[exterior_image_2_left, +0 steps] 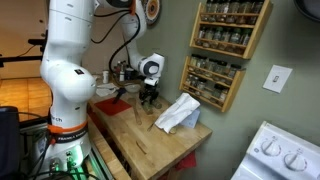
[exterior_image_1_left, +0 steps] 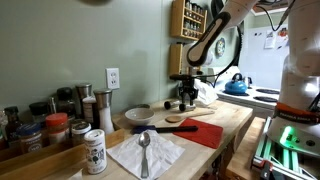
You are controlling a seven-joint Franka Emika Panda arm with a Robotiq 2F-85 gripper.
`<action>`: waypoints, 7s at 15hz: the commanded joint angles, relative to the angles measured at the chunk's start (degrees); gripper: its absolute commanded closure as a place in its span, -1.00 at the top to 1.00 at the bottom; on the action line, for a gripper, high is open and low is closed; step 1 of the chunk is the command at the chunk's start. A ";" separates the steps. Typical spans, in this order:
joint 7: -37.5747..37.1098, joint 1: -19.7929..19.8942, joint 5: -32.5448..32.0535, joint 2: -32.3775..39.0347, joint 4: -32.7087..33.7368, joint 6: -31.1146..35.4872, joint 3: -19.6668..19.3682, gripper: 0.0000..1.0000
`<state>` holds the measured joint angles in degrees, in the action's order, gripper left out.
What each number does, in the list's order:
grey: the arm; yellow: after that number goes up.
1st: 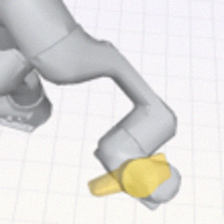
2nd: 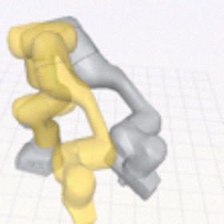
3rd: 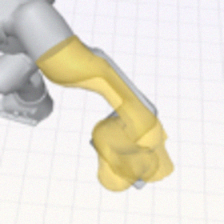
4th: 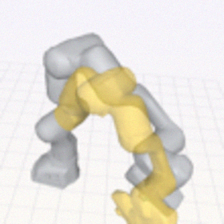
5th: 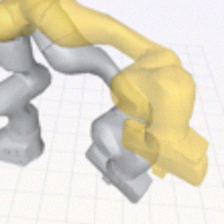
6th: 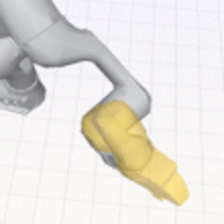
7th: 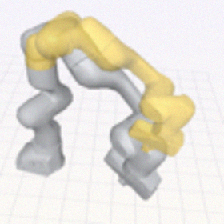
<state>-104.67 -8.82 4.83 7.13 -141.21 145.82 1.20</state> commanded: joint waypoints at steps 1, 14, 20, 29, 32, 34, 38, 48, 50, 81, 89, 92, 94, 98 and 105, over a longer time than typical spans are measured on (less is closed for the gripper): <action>-1.81 0.20 -1.77 -0.43 -0.75 -0.61 0.56 0.65; 7.84 3.56 6.00 -4.02 -0.08 4.32 0.88 1.00; 22.87 4.72 18.09 0.49 4.26 6.69 1.49 1.00; 35.06 5.91 23.47 9.21 10.03 7.54 1.67 1.00; 37.70 6.75 25.54 11.53 10.92 9.82 2.07 1.00; 39.03 7.26 27.30 12.67 11.28 11.32 2.34 1.00; 41.48 8.10 30.36 14.38 11.81 12.62 3.08 0.97; 44.18 6.35 33.74 12.94 10.75 11.06 1.25 -0.43; 40.55 4.34 30.46 10.75 9.69 9.60 -0.30 -0.43; -22.96 -7.20 -36.02 9.98 26.44 -32.44 -0.46 -0.43; -26.11 -7.42 -43.96 11.80 27.94 -35.21 -0.61 -0.43; -26.17 -7.26 -45.92 12.15 28.34 -35.67 -0.33 -0.43; -24.81 -7.11 -47.19 12.31 28.27 -35.48 -0.11 -0.43; -22.92 -6.05 -45.94 11.77 27.45 -33.11 0.49 0.07; -22.07 -5.54 -45.87 11.77 27.44 -32.67 0.72 -0.43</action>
<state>-126.61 -15.15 -40.84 18.86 -113.90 113.41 1.01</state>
